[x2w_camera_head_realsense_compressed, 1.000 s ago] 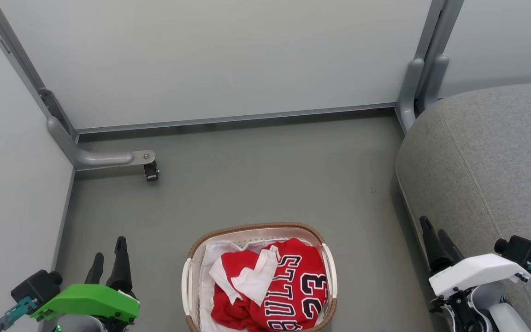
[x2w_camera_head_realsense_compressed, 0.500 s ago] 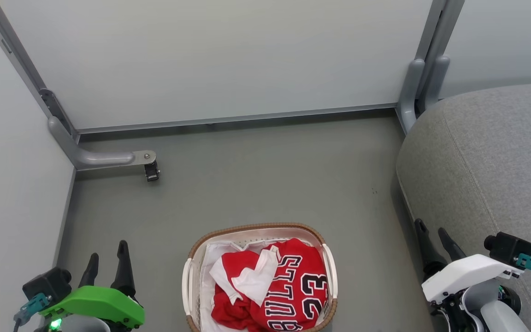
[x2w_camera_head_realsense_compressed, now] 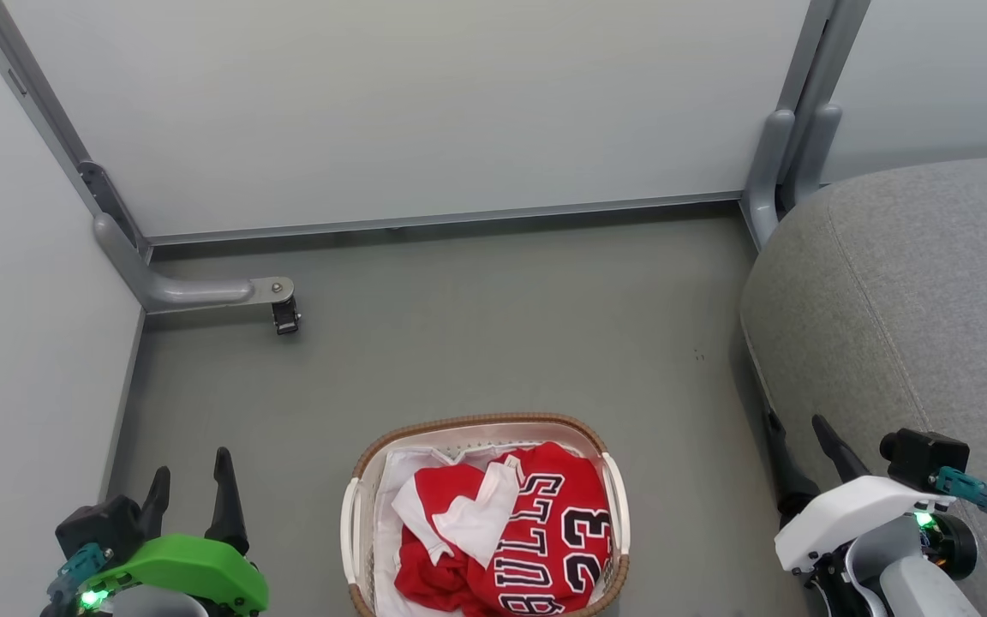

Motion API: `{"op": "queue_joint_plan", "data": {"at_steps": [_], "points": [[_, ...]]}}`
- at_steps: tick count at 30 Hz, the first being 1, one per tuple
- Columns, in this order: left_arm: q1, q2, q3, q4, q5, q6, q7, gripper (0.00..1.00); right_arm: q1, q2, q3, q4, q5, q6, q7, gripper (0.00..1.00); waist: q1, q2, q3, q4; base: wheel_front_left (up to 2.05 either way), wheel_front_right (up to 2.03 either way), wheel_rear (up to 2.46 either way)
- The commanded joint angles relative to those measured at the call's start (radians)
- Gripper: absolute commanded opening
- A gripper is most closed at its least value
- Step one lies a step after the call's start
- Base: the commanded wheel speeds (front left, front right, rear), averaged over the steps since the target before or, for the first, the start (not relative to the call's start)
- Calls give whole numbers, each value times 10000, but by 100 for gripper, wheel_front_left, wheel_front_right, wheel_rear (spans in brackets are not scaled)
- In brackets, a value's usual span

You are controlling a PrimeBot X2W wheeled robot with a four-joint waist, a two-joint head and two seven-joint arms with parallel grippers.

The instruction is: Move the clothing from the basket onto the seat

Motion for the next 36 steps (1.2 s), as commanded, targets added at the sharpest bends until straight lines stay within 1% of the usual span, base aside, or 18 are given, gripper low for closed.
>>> {"op": "queue_joint_plan", "data": {"at_steps": [1, 2, 4, 9, 19, 31, 36], "points": [[-42, 116, 10, -39, 278, 98, -105, 100, -224, -96, -17, -7, -344, 3, -109, 100, 0, 0, -2, 5, 0, 0, 0], [-31, 111, 22, -18, 385, 107, -128, 100, -231, -101, -34, 44, -502, 4, -143, 100, 0, 0, -4, 13, 0, 0, 0], [-25, 151, -156, 8, 708, -30, -186, 100, -233, -108, -74, 116, -802, 4, -190, 100, 0, 0, -9, 36, 0, 0, 0], [13, 104, -196, 113, 1191, 75, -304, 100, -185, -45, -210, 348, -1529, 4, -316, 100, 0, 0, -47, 74, 0, 0, 0], [197, 60, -115, 215, 2034, 113, -531, 100, -144, -27, -241, 614, -2564, 4, -542, 100, 0, 0, -95, 61, 0, 0, 0], [442, -161, 34, 365, 3069, -2, -800, 100, -192, 80, -279, 983, -3597, 5, -806, 100, 0, 0, -132, 9, 0, 0, 0], [562, -295, 159, 504, 3329, -213, -889, 100, -194, 117, -235, 1106, -4005, 4, -900, 100, 0, 0, -125, -22, 0, 0, 0]]}}
